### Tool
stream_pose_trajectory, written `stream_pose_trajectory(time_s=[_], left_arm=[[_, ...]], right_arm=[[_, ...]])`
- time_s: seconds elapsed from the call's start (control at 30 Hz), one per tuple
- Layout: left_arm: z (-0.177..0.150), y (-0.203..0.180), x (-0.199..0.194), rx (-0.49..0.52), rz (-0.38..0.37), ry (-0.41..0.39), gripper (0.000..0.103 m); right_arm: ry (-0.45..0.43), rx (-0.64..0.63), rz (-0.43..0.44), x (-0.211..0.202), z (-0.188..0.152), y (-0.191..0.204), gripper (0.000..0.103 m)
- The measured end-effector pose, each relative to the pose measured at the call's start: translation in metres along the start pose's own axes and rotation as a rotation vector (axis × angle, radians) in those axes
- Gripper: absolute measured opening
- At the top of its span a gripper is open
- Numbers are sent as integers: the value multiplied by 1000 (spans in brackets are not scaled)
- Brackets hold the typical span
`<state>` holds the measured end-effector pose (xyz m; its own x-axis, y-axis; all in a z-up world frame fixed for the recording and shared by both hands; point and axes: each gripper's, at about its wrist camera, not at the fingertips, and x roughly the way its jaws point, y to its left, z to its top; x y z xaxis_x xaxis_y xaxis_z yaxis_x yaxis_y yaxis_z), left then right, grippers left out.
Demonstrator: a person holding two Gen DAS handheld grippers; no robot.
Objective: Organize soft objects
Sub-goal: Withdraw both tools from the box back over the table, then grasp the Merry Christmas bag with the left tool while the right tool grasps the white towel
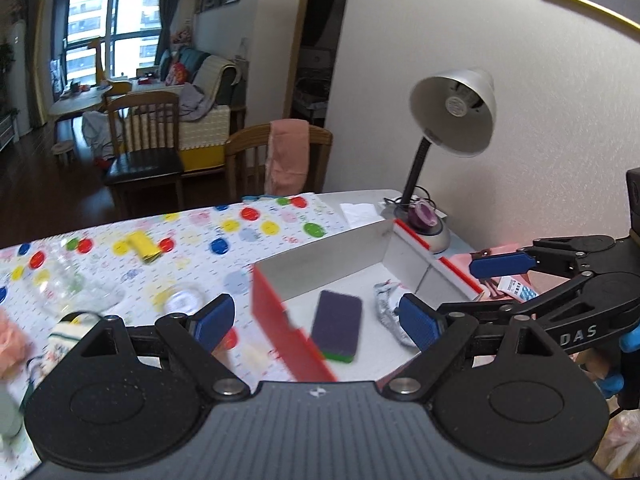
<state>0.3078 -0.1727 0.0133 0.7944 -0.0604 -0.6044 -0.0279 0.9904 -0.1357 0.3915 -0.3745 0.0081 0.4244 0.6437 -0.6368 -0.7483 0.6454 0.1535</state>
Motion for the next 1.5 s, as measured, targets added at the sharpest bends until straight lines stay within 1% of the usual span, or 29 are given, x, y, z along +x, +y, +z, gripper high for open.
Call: stream_pose_trajectory(time_s=[0.1, 0.2, 0.27, 0.37, 0.5, 0.6, 0.73, 0.8, 1.0, 1.17, 1.37, 1.47, 1.5], left_arm=[[-10, 22, -18, -23, 6, -3, 90], [-21, 46, -34, -39, 7, -5, 90], [-27, 63, -43, -46, 15, -9, 90], [-36, 90, -57, -69, 22, -6, 99], [-49, 125, -72, -87, 20, -13, 99], [-59, 150, -77, -102, 22, -8, 103], [-73, 177, -83, -95, 38, -22, 103], [-78, 190, -84, -90, 36, -25, 103], [-89, 227, -68, -96, 33, 6, 103], [-97, 256, -41, -124, 61, 35, 103], [-98, 279, -3, -137, 137, 81, 103], [-99, 288, 16, -158, 172, 109, 103], [-100, 291, 20, -162, 175, 115, 103]], right_arm=[[-9, -4, 15, 1, -2, 25, 87], [-16, -25, 11, 5, -5, 53, 90], [-18, -27, 13, 9, -9, 71, 91], [-23, -21, 19, 18, -13, 96, 96], [-12, -1, 31, 34, -21, 124, 102], [1, 25, 36, 46, -28, 144, 102], [12, 66, 34, 62, -35, 163, 103], [11, 74, 18, 68, -39, 173, 103], [48, 67, 11, 94, -44, 202, 103], [96, 46, 4, 121, -51, 222, 102], [138, -16, 2, 156, -55, 246, 101], [161, -64, -2, 175, -58, 257, 98], [172, -79, -8, 183, -58, 260, 95]])
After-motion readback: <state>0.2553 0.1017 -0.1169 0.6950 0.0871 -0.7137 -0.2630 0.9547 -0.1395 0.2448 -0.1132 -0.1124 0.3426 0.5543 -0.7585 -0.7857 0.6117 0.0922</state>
